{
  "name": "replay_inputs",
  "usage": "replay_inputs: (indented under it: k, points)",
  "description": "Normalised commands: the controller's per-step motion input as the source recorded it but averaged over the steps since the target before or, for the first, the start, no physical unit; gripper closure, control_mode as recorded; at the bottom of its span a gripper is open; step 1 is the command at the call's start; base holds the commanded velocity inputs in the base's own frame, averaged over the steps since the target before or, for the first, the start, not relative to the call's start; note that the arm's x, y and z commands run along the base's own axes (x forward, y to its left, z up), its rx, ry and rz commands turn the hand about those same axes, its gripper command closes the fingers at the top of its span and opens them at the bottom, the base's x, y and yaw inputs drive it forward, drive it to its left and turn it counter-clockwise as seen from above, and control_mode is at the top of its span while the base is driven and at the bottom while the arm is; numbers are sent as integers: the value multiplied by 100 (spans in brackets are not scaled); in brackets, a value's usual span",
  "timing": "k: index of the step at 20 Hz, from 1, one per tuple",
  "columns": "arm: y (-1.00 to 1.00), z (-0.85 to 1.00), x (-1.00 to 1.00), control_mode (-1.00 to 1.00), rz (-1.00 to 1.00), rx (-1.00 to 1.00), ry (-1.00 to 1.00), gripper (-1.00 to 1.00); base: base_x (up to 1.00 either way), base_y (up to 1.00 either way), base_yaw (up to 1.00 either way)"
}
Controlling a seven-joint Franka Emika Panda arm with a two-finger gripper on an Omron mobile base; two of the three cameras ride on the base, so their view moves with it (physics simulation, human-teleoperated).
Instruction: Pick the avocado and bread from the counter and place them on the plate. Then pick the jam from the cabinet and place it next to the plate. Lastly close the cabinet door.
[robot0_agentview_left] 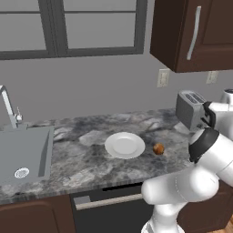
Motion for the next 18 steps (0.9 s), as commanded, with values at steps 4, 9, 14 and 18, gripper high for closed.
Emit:
replay_inputs:
  k: [4,9,14,18]
  points:
    - [-14,-28,14,-100,0,1,0,-100,0,0,0]
    - [-16,-29,9,-100,0,1,0,-100,0,0,0]
    - [-9,-31,12,-100,0,1,0,-100,0,0,0]
    - [-1,-27,13,-100,0,0,1,-100,0,0,0]
